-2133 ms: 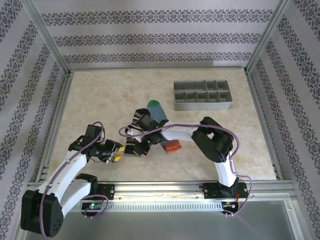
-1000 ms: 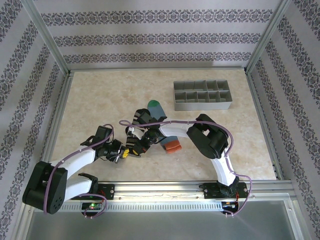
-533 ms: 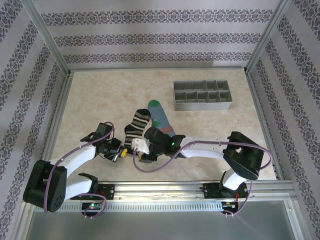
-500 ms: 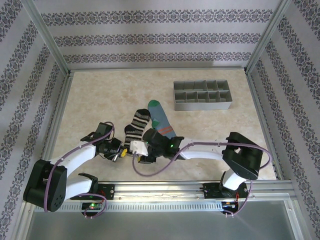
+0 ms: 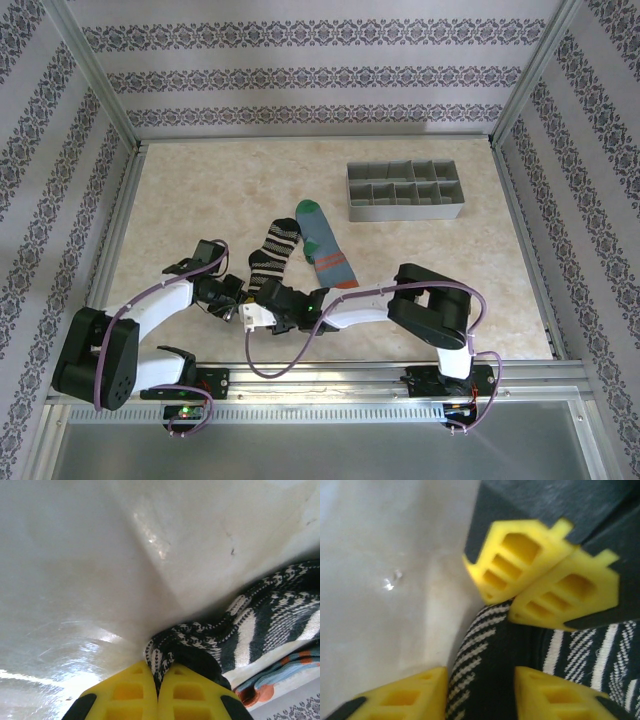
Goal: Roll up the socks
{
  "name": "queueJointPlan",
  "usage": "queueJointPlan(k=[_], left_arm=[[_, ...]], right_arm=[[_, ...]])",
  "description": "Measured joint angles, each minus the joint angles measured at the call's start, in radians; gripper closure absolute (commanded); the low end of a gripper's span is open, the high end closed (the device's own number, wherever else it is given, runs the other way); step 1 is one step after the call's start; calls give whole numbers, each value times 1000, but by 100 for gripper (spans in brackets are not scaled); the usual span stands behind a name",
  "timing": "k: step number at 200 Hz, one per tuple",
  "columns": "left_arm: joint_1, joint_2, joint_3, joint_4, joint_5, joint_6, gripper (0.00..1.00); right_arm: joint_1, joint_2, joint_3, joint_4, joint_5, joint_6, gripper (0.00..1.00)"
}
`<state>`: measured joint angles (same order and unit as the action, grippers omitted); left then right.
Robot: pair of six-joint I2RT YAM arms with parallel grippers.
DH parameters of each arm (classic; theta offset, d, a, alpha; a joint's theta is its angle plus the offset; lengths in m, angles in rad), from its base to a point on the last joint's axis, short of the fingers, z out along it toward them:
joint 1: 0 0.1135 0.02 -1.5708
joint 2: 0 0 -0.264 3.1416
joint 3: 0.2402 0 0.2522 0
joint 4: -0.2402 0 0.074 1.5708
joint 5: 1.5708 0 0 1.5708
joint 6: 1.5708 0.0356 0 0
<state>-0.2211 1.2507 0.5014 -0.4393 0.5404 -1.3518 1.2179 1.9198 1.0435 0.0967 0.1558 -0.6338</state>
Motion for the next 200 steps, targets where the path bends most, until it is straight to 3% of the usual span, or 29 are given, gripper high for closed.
queueJointPlan(k=[41,59,89,112,157,200], left_arm=[[37,2,11,-13,13,28,100],[50,2,14,-21,26,40,100],[76,-28,16,-47,40,58,66],[99,-91,19,-83,33,53,53],[120,-215,22,-148,20,49,51],[125,-301,-12,-152,23,30,55]], right_arm=[[-14,34,30,9,12,37,100],[-17,34,35,-1,3,69,100],[-32,34,68,-60,-70,146,100],[-64,34,101,-132,-163,218,100],[-130,34,154,-264,-389,379,100],[-203,54,190,-332,-584,521,100]])
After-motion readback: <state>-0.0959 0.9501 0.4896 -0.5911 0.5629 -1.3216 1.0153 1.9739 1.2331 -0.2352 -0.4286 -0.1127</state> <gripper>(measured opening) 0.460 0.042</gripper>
